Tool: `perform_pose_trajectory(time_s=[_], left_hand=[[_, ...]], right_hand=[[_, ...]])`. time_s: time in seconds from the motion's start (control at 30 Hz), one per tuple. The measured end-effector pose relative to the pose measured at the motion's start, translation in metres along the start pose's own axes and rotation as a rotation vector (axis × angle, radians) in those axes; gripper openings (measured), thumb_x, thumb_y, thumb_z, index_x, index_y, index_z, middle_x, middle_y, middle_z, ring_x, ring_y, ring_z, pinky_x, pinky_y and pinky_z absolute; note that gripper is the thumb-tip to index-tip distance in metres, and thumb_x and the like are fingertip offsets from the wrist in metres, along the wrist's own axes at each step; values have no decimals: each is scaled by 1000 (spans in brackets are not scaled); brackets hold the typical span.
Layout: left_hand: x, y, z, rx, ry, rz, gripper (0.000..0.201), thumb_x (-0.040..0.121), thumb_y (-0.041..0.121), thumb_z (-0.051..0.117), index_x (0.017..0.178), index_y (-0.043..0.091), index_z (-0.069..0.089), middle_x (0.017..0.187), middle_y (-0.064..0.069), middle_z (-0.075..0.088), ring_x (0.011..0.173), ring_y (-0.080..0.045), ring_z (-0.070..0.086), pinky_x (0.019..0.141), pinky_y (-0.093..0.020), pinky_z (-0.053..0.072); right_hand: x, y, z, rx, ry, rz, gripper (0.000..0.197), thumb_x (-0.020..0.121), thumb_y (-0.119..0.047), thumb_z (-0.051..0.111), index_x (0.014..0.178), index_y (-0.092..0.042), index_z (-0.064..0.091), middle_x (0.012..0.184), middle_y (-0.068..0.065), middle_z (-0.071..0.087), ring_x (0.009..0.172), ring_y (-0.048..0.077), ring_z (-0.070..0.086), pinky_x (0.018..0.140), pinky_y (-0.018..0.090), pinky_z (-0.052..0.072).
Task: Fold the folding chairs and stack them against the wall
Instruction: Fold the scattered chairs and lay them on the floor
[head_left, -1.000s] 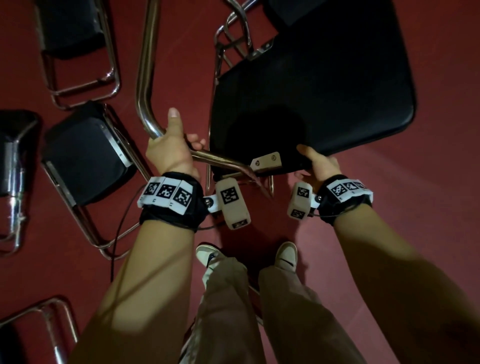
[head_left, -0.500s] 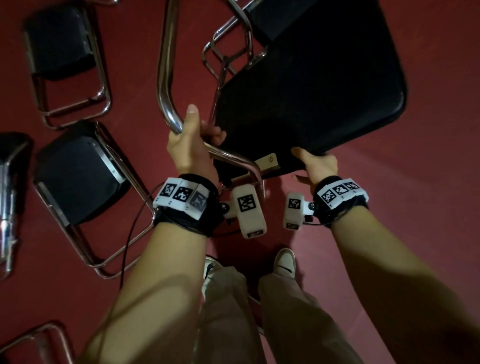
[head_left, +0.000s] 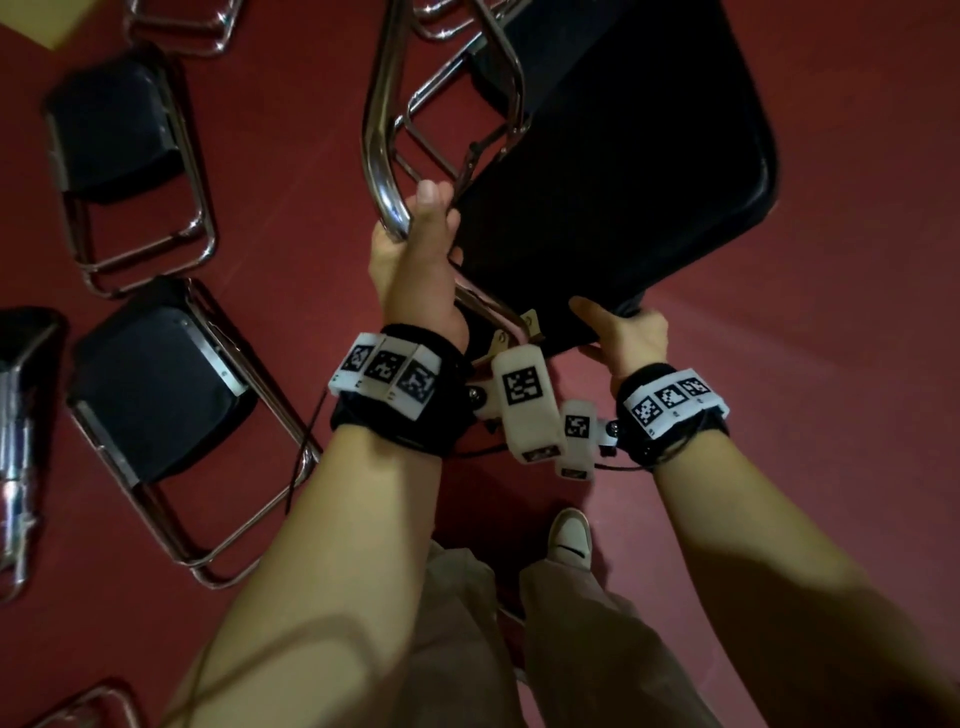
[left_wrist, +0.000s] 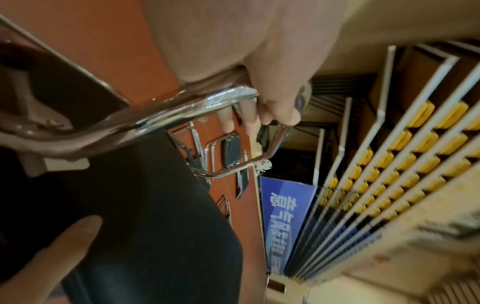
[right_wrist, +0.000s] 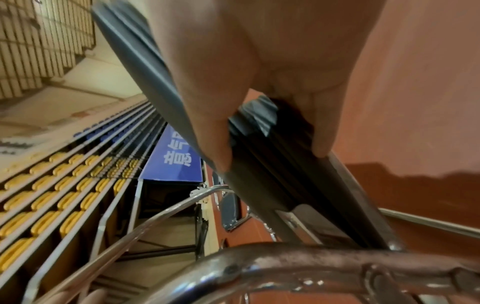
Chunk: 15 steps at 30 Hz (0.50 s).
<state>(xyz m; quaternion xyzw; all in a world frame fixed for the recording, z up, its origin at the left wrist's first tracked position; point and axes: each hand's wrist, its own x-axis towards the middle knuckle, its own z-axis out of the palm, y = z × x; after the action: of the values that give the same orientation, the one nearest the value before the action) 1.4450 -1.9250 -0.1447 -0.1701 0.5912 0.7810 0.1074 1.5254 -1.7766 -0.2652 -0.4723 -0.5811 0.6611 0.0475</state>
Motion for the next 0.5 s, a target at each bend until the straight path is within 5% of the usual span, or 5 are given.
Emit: perform_pose_trajectory(time_s=[0.2, 0.37, 0.5], left_hand=[[9, 15, 11, 57, 22, 66, 9, 97, 31, 65, 97, 22, 62, 95, 8, 75, 92, -11, 72, 85, -29, 57], [17, 28, 4, 32, 20, 46, 11, 98, 29, 64, 103, 20, 60, 116, -1, 73, 106, -18, 71, 103, -42, 52], [25, 40, -9, 4, 66, 49, 13, 98, 34, 62, 104, 23, 57, 113, 3, 74, 104, -15, 72, 104, -43, 50]], right_hand=[[-14, -5, 14, -85, -52, -80, 50, 49, -60, 81, 86, -29, 67, 91, -4, 76, 83, 14, 73, 75, 45, 62], [-22, -14, 24, -182, -91, -162, 42, 51, -61, 80, 79, -36, 63, 88, -8, 74, 82, 13, 72, 72, 46, 61], [-23, -27, 35, -273, -142, -232, 49, 50, -63, 78, 88, -34, 63, 90, -7, 74, 81, 13, 71, 69, 43, 61]])
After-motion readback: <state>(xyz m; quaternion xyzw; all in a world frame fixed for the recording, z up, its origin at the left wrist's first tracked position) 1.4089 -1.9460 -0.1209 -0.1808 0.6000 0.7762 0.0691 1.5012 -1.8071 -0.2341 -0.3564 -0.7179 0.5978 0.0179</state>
